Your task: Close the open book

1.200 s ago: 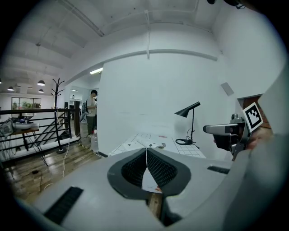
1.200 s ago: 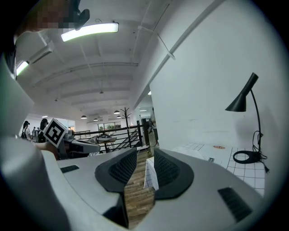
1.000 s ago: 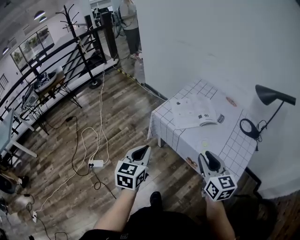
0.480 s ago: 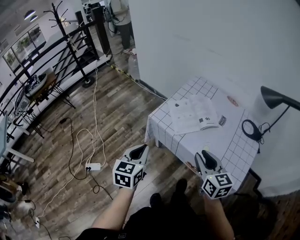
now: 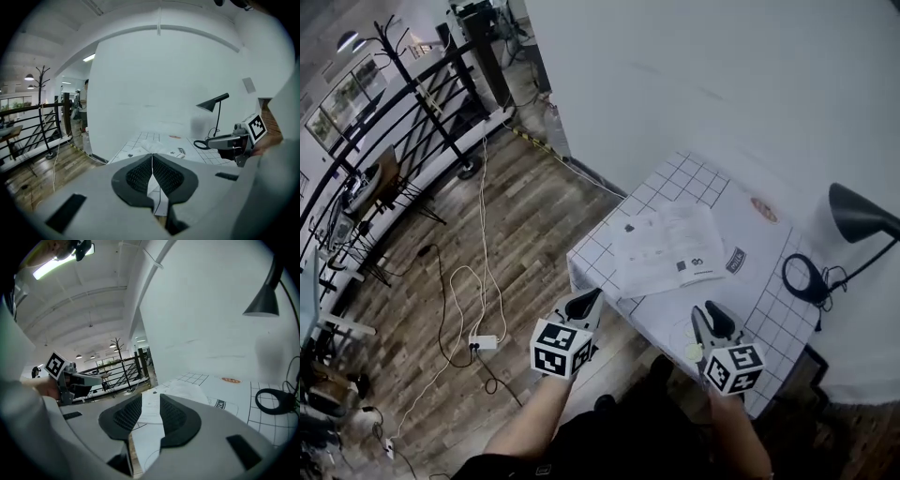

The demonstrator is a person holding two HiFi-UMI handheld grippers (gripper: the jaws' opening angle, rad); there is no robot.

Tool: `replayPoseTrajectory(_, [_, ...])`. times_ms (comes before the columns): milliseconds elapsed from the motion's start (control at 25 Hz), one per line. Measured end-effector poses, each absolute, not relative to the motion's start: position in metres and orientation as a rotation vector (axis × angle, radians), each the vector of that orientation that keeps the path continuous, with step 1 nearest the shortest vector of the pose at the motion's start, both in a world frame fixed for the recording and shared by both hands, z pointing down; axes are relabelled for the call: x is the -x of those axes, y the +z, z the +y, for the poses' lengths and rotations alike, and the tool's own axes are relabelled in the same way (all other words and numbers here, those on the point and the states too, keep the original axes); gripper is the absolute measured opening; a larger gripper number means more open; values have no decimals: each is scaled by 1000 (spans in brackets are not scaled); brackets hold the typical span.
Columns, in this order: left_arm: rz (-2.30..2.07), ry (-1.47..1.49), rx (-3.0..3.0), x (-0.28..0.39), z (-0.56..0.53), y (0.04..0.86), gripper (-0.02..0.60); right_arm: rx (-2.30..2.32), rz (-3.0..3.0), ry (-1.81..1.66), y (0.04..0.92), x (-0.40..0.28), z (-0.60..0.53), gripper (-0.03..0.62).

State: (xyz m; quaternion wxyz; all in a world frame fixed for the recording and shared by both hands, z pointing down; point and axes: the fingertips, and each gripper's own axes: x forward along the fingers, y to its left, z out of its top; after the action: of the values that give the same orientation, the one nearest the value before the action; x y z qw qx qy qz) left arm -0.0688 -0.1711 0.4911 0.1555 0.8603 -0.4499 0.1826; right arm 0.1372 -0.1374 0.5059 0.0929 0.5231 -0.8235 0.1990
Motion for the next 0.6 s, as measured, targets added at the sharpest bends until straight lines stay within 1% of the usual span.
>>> replayPoseTrajectory(160, [-1217, 593, -2502, 11, -206, 499, 12, -1503, -2446, 664, 529, -161, -166, 117])
replayPoseTrajectory(320, [-1156, 655, -2527, -33, -225, 514, 12, -1458, -2420, 701, 555, -180, -178, 125])
replayPoseTrajectory(440, [-1097, 693, -2512, -52, -227, 533, 12, -1453, -2393, 764, 575, -189, -182, 130])
replayPoseTrajectory(600, [-1025, 722, -2491, -62, -227, 559, 12, -1440, -2364, 844, 599, -186, -185, 139])
